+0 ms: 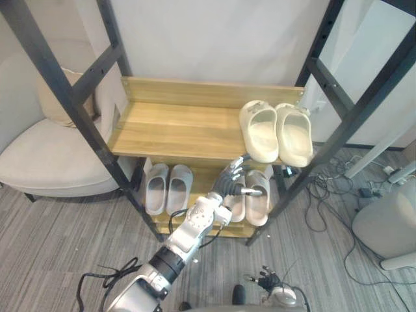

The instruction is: Organize the slippers on the shoe rack

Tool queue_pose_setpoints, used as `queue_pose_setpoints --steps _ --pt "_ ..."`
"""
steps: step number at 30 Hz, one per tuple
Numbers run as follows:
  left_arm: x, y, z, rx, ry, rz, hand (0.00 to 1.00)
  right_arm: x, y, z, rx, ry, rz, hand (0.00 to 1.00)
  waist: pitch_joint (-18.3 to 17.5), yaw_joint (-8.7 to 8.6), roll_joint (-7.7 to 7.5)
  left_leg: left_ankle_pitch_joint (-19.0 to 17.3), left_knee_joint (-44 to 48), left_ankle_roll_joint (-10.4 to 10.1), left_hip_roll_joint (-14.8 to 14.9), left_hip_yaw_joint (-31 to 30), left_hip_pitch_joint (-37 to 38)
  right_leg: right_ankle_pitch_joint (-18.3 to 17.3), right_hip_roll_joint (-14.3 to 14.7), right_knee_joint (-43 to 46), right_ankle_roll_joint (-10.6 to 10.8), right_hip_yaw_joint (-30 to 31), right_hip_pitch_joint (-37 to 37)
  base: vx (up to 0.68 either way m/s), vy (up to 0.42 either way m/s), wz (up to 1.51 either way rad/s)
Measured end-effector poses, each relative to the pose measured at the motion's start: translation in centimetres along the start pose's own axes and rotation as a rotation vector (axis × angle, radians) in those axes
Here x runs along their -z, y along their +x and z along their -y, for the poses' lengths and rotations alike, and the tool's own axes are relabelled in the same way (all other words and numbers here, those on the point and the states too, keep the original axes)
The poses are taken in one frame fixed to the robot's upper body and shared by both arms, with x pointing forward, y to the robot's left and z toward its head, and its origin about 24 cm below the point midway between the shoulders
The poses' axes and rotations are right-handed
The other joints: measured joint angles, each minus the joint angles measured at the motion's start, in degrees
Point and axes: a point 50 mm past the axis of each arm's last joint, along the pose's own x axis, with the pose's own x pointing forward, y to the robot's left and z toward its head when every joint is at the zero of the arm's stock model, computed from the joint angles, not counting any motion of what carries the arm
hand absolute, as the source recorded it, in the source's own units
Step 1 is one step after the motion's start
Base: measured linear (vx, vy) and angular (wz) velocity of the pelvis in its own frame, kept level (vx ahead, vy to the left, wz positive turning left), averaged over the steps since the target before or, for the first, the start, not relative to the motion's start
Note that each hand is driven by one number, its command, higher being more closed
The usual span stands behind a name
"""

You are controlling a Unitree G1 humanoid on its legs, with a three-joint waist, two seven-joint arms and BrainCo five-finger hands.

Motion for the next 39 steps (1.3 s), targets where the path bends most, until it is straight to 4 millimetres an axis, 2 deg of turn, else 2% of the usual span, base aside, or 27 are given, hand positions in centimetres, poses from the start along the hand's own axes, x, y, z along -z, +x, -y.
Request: queue_pose_setpoints --steps 5,7,9,13,19,21,22,26,28,29,31,34,35,37,38,39 --pt "-0.1 0.0 -0.8 -0.03 -0.003 0.002 0.0 0.0 0.0 0.0 0.0 -0.001 0.0 0.0 0.04 0.0 0.1 0.0 0.0 0.0 0.01 0.23 0.09 0.05 0.02 0.0 -0.02 0.02 -0.04 -0.03 -0.014 -0.03" --pt "-0.2 -0.1 -1.8 -0.065 -0.007 0.005 0.0 0.0 0.0 0.0 -0.001 -0.002 0.0 0.0 0.05 -0.03 0.22 -0.01 0.0 -0.01 0.04 0.35 0.17 0.06 0.05 0.0 -0.03 0.06 -0.04 -0.02 -0.014 -0.04" --pt "-0.6 -0.2 -3.6 -0.141 -0.019 0.02 0.0 0.0 0.0 0.0 -0.003 -0.007 0.001 0.0 0.18 -0.15 0.47 -0.01 0.0 -0.01 0.09 0.16 0.31 0.05 0.11 0.0 -0.04 0.01 0.14 0.0 0.0 0.0" --pt "-1.4 -1.2 -5.5 -0.218 -0.043 0.065 0.0 0.0 0.0 -0.2 -0.015 -0.022 0.003 0.0 0.22 -0.09 0.67 0.0 0.01 0.0 0.11 -0.52 0.32 0.04 0.12 0.02 -0.03 -0.4 0.37 0.0 -0.002 0.05" --pt "-1.2 -3.2 -5.1 -0.219 -0.156 0.081 0.0 -0.2 0.0 -0.8 -0.042 -0.045 0.009 0.0 0.2 0.01 0.69 0.05 0.2 0.07 0.03 -1.91 0.46 -0.03 -0.11 0.38 0.04 -2.05 1.23 -0.01 -0.011 0.12" --pt "-2.7 -3.9 -4.6 -0.194 -0.189 0.159 0.0 0.1 -0.1 -0.9 -0.053 -0.051 0.002 0.0 0.14 0.89 0.6 0.09 0.48 0.14 0.01 -2.39 0.27 -0.09 -0.57 0.43 0.09 -2.45 1.48 -0.03 -0.014 0.22" --pt "-4.3 -3.9 -4.1 -0.163 -0.213 0.238 0.0 0.3 -0.1 -0.9 -0.059 -0.052 -0.007 0.0 0.11 1.69 0.66 0.09 1.0 0.22 -0.1 -2.87 -0.1 -0.15 -0.8 0.44 0.15 -2.97 1.66 -0.03 -0.005 0.16" --pt "-5.4 -4.6 -3.4 -0.129 -0.254 0.307 0.0 0.4 -0.2 -1.2 -0.073 -0.064 -0.009 0.0 -0.23 1.82 0.89 -0.25 2.27 0.3 -0.11 -4.02 -0.7 -0.32 -0.97 0.45 0.12 -3.51 2.17 -0.03 -0.026 0.18" --pt "-4.3 -5.6 -2.7 -0.118 -0.293 0.277 0.0 0.6 -0.2 -1.3 -0.077 -0.072 -0.019 0.0 -0.89 1.91 1.2 -0.37 2.3 0.17 -0.04 -4.16 -0.53 -0.44 -0.85 0.45 0.05 -3.65 2.38 0.0 -0.019 0.01" --pt "-2.9 -6.6 -2.3 -0.109 -0.315 0.217 0.0 0.7 -0.2 -1.2 -0.079 -0.077 -0.022 0.0 -1.52 2.02 1.48 -0.36 2.31 0.16 0.01 -4.32 -0.5 -0.53 -0.79 0.46 0.06 -3.83 2.47 0.0 0.0 0.0" --pt "-1.3 -7.7 -1.6 -0.104 -0.342 0.154 0.0 0.9 -0.2 -1.2 -0.08 -0.077 -0.025 0.0 -1.99 2.02 1.65 -0.36 2.33 0.16 0.05 -4.52 -0.45 -0.66 -0.75 0.46 0.07 -4.44 2.62 0.0 -0.037 0.08" --pt "4.4 -10.6 -1.0 -0.146 -0.394 -0.103 0.0 1.2 -0.3 -1.1 -0.083 -0.079 -0.035 0.0 -2.22 2.18 1.46 -0.47 2.33 -0.05 0.23 -5.55 1.58 -1.42 -0.61 0.45 0.19 -5.35 5.26 0.01 -0.04 0.17" --pt "4.8 -10.8 -1.0 -0.15 -0.391 -0.126 0.0 1.3 -0.3 -1.1 -0.083 -0.079 -0.036 0.0 -2.22 2.22 1.43 -0.49 2.34 -0.08 0.24 -5.56 1.74 -1.46 -0.59 0.45 0.21 -5.4 5.46 0.01 -0.034 0.1" --pt "8.2 -13.2 -1.8 -0.202 -0.346 -0.301 0.0 1.6 -0.4 -0.9 -0.08 -0.084 -0.046 0.0 -2.3 2.96 1.13 -0.55 2.36 -0.16 0.21 -5.79 2.55 -1.65 -0.57 0.44 0.32 -5.94 6.39 0.0 -0.029 0.04" --pt "8.5 -13.4 -1.9 -0.208 -0.344 -0.315 0.0 1.6 -0.4 -0.9 -0.079 -0.085 -0.047 0.0 -2.33 2.99 1.09 -0.55 2.37 -0.16 0.18 -5.86 2.56 -1.68 -0.57 0.44 0.35 -5.99 6.42 -0.02 -0.021 0.06" --pt "9.8 -14.3 -2.5 -0.243 -0.321 -0.382 0.0 1.7 -0.4 -0.7 -0.077 -0.093 -0.049 0.0 -2.4 3.07 0.96 -0.49 2.38 -0.07 0.05 -6.22 2.55 -1.78 -0.67 0.44 0.4 -6.24 6.51 -0.02 -0.012 0.06"
